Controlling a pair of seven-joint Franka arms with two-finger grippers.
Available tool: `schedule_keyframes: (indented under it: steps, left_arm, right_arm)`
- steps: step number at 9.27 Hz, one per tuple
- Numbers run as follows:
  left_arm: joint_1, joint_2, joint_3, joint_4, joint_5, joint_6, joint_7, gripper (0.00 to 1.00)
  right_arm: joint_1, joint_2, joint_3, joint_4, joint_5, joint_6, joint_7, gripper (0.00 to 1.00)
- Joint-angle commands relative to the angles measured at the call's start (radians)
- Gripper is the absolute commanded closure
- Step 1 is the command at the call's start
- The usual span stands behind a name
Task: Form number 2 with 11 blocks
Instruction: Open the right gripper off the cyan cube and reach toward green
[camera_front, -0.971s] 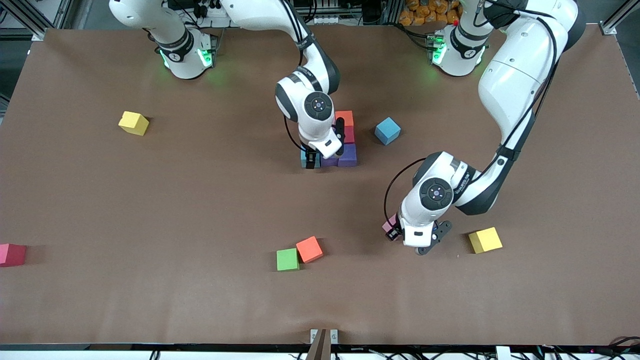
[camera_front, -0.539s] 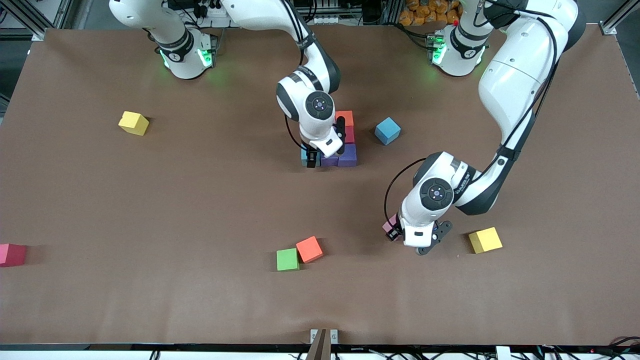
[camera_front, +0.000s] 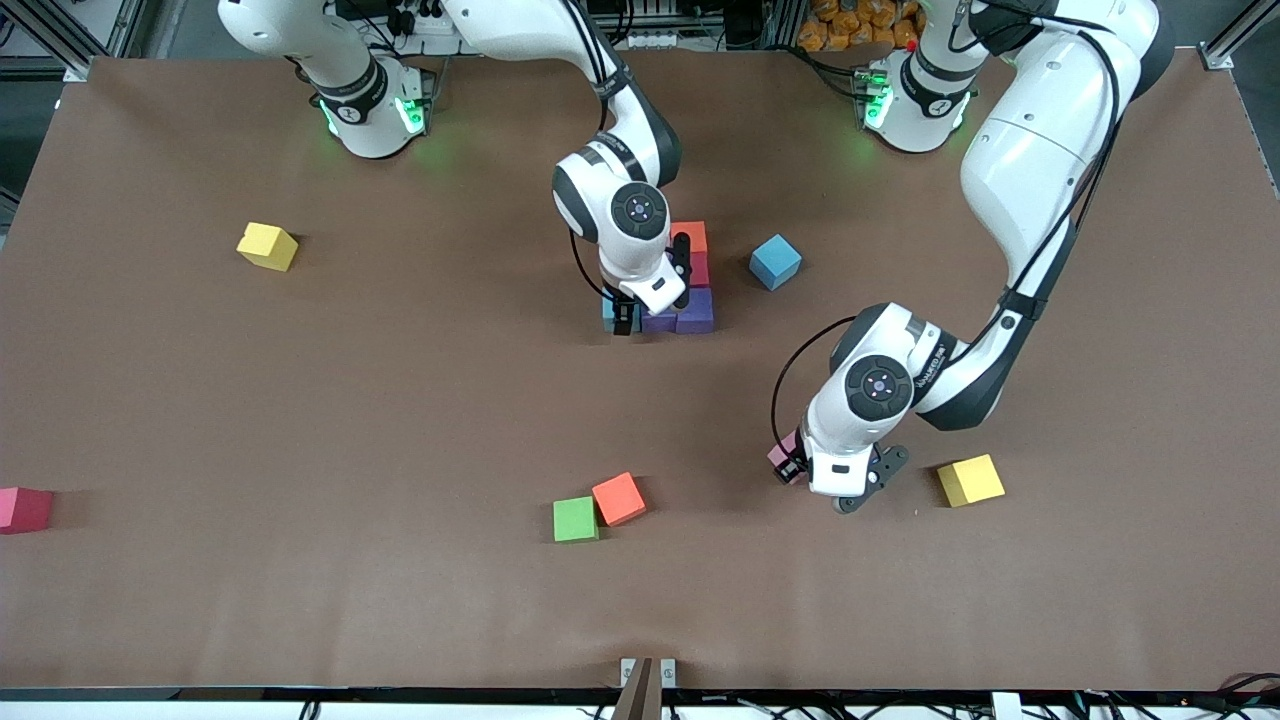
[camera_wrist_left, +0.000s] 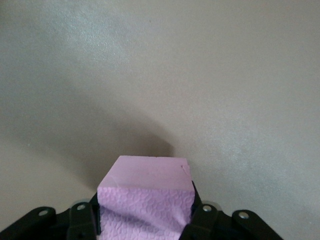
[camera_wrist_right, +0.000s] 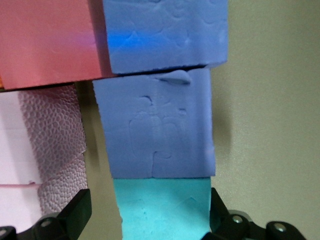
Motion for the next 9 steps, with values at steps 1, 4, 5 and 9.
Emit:
schedule_keyframes:
  steps: [1,4,5,9]
  left_arm:
    - [0.002,-0.019,0.0,-0.007,-0.021,-0.01,0.035,1.0]
    - [0.002,-0.019,-0.006,-0.007,-0.019,-0.01,0.071,1.0]
    - [0.002,-0.021,-0.008,-0.007,-0.019,-0.01,0.105,1.0]
    - [0.002,-0.04,-0.029,-0.007,-0.019,-0.027,0.215,1.0]
  right_arm:
    - [-0.023,-0.017,0.017,-0.01,-0.011,0.0,-0.038,0.0]
    - [-0.031,-0.02,0.017,-0.004,-0.011,-0.001,-0.043,0.0]
    - [-0.031,-0.02,0.017,-0.004,-0.011,-0.001,-0.044,0.0]
    - [-0.039,-0.032,0.001,0.063,-0.011,-0.099,-0.041,0.0]
